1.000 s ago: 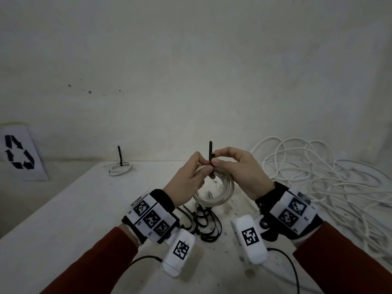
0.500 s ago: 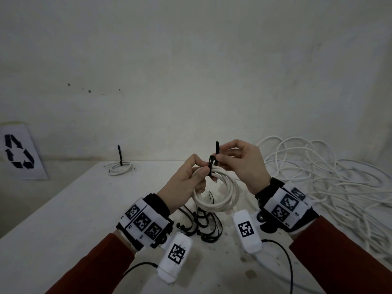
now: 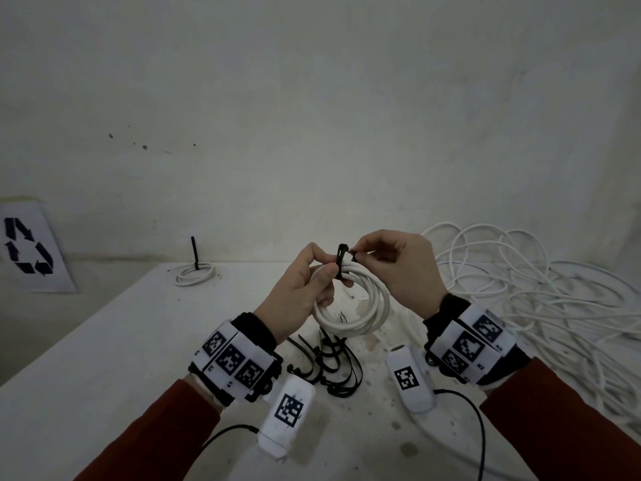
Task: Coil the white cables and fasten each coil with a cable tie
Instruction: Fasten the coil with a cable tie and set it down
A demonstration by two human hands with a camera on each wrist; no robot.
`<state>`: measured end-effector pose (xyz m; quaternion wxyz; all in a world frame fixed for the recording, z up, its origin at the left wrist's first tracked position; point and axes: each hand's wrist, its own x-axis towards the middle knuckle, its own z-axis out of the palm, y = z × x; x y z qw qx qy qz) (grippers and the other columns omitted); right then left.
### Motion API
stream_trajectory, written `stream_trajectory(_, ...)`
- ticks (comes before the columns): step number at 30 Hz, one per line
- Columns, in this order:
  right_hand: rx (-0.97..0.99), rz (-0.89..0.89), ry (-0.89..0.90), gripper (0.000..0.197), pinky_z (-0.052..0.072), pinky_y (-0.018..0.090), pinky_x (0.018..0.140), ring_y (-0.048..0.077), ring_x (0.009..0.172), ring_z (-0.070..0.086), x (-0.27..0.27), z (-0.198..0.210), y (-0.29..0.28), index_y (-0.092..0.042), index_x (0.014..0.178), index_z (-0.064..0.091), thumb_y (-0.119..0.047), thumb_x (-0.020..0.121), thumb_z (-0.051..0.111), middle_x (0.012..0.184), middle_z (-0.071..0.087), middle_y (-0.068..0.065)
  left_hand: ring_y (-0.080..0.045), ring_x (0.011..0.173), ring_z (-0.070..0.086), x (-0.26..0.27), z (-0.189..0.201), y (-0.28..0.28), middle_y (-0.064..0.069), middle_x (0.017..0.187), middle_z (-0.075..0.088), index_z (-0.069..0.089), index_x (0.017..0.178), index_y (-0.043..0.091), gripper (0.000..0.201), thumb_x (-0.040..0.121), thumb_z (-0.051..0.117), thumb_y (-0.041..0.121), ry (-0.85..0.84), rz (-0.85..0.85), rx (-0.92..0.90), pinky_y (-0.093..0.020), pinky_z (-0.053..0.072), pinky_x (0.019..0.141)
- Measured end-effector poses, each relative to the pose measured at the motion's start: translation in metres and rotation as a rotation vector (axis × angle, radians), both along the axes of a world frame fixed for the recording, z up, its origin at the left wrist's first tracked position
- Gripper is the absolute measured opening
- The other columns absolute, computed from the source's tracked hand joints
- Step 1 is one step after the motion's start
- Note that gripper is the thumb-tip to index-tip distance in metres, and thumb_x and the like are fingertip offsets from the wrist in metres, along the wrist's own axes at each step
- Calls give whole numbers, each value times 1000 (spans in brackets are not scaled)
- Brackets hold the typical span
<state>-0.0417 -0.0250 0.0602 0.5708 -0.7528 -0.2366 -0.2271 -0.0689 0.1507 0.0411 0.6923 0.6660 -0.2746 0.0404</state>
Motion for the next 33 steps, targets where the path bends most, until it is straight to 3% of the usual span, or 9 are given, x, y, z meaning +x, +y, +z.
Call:
stream_trajectory(3,11,-8,-13,17,50,14,59,6,61,67,-1,2,1,-14,79,71,3,80,70,75,72,-1,-10,52,34,-1,1,-2,-7,81,65,41,87,15,9,95,43,16,-14,1,14,-22,37,56)
stream_trajectory(9,26,-9,-58,13,52,17,61,10,63,69,-3,4,0,-12,79,72,1,79,73,74,73,0,-11,52,32,-3,3,-5,-4,78,67,39,86,14,14,100,39,10,-12,17,46,-21,36,55)
stream_trajectory(19,28,40,-59,12,59,43,73,21,71,72,-6,6,-5,-12,79,73,-1,80,68,75,73,5,-11,51,33,-7,6,-9,-6,78,65,38,86,13,15,100,37,7,-22,27,107,-21,35,54)
stream_trajectory(21,52,89,-16,8,58,49,74,26,75,71,-9,8,-5,-10,80,71,-14,80,64,79,73,8,-11,51,35,-6,6,-8,-8,79,64,39,86,12,15,100,37,7,-25,45,125,-21,35,54)
stream_trajectory(23,69,120,33,23,58,52,74,30,77,71,-12,9,-3,-11,79,69,-34,77,68,80,72,9,-13,52,36,-5,7,-8,-7,78,64,39,86,12,14,100,38,8,-34,49,152,-22,35,54)
stream_trajectory(25,84,112,82,33,57,54,73,31,74,70,-13,11,-2,-12,77,68,-43,70,75,78,71,8,-14,53,36,-4,7,-8,-4,77,64,40,86,12,13,99,40,9,-45,50,180,-23,35,54)
stream_trajectory(30,216,180,210,14,58,48,78,31,72,68,-13,13,0,-3,77,69,-14,77,78,78,68,18,-13,54,36,-3,8,-8,-4,78,64,42,86,13,14,99,41,8,-61,71,225,-21,35,54)
stream_trajectory(33,292,237,284,9,56,40,75,32,73,66,-15,14,0,0,78,69,-8,78,75,78,68,20,-15,54,35,-1,8,-7,-5,78,64,43,86,14,14,98,42,8,-77,77,258,-23,34,55)
